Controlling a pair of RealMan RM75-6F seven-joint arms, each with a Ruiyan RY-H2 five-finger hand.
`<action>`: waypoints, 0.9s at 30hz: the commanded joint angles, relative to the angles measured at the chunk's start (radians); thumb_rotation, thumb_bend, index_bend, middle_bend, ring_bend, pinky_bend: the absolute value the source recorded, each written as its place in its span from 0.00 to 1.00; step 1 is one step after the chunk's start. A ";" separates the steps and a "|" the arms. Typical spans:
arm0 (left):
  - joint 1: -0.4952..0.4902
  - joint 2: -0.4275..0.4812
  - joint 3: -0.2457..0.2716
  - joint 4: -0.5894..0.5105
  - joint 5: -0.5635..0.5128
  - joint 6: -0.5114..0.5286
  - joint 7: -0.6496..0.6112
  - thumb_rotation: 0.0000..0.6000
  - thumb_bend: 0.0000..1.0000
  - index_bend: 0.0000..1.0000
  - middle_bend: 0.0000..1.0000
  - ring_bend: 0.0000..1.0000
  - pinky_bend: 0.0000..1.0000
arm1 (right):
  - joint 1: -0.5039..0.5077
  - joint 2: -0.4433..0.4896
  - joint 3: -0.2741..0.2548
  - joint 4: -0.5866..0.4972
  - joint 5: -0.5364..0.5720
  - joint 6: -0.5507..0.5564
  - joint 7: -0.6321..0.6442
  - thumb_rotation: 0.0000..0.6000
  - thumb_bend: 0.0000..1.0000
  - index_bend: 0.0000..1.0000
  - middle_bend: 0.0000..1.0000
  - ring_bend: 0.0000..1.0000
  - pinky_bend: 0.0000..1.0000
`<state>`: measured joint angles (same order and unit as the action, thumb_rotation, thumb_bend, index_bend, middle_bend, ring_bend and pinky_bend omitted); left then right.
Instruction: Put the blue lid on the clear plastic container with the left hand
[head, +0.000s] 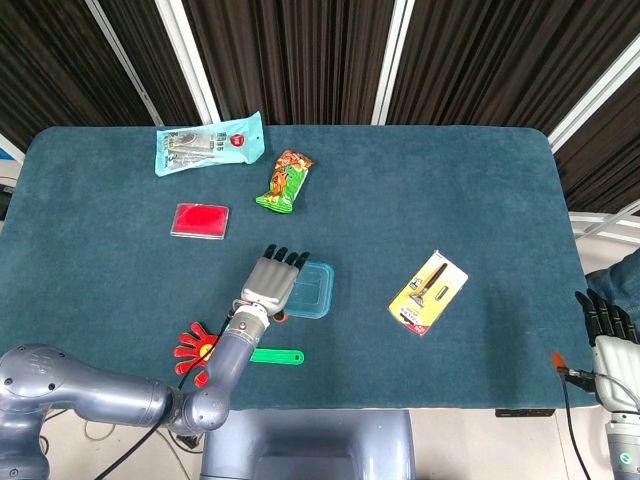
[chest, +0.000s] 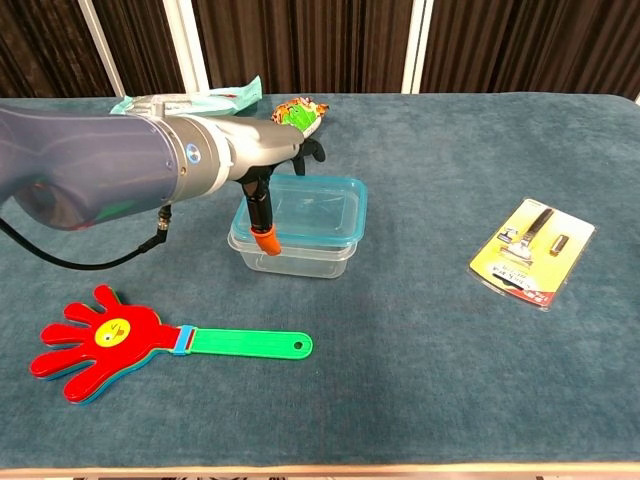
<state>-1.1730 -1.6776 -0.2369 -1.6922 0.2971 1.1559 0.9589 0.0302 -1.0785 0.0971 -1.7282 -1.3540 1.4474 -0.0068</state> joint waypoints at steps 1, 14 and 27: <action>0.001 -0.005 0.007 0.008 0.005 -0.001 -0.003 1.00 0.22 0.05 0.35 0.08 0.08 | 0.000 0.000 0.000 0.000 0.000 0.000 0.000 1.00 0.34 0.00 0.01 0.00 0.00; 0.004 -0.020 0.028 0.028 0.037 0.018 0.007 1.00 0.22 0.05 0.34 0.08 0.08 | 0.000 -0.001 -0.001 0.001 0.001 -0.001 -0.002 1.00 0.34 0.00 0.01 0.00 0.00; 0.011 -0.008 0.027 0.017 0.039 0.017 0.008 1.00 0.22 0.05 0.33 0.08 0.07 | 0.000 -0.003 0.001 0.002 0.007 -0.002 -0.003 1.00 0.34 0.00 0.01 0.00 0.00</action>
<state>-1.1619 -1.6866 -0.2098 -1.6743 0.3357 1.1723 0.9672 0.0300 -1.0813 0.0980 -1.7263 -1.3472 1.4453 -0.0101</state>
